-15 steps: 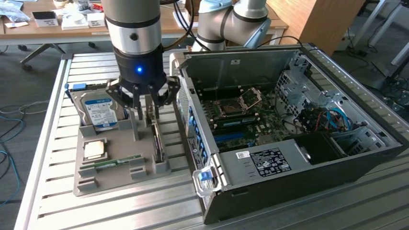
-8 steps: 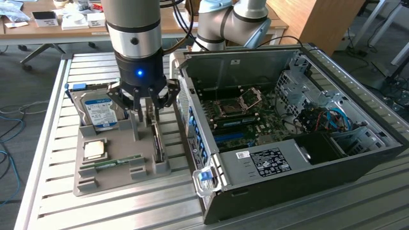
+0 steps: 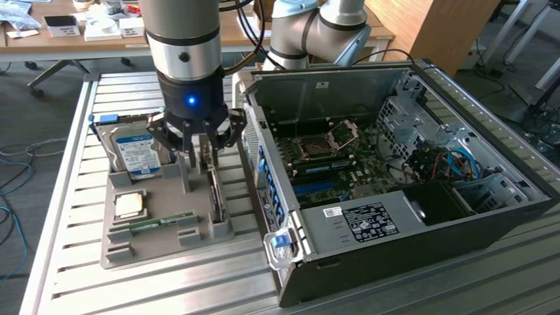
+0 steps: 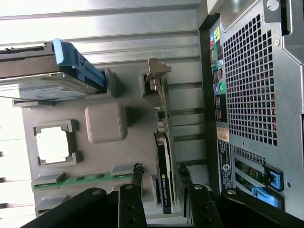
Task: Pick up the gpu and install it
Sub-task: 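Pick up the gpu and move the gpu toward the slot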
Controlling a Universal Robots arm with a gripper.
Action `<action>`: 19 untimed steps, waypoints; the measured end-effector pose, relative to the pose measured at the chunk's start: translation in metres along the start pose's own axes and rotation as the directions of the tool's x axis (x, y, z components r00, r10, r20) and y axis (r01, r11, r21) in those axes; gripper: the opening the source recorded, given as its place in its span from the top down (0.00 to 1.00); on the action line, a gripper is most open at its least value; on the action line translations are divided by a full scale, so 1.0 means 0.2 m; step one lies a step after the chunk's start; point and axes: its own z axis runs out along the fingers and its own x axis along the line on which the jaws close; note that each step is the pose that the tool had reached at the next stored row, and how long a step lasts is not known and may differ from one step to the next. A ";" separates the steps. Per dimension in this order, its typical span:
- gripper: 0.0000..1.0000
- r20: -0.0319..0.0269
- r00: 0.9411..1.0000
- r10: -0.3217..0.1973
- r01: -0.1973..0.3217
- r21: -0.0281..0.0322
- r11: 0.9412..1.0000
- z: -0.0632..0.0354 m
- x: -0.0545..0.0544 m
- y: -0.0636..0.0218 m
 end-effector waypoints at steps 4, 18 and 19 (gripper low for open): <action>0.58 0.000 1.000 0.000 0.000 0.000 1.000 0.011 0.00 -0.001; 0.58 0.000 1.000 0.000 0.000 0.001 1.000 0.024 0.00 -0.001; 0.58 0.000 1.000 0.000 0.000 0.000 1.000 0.025 0.00 -0.001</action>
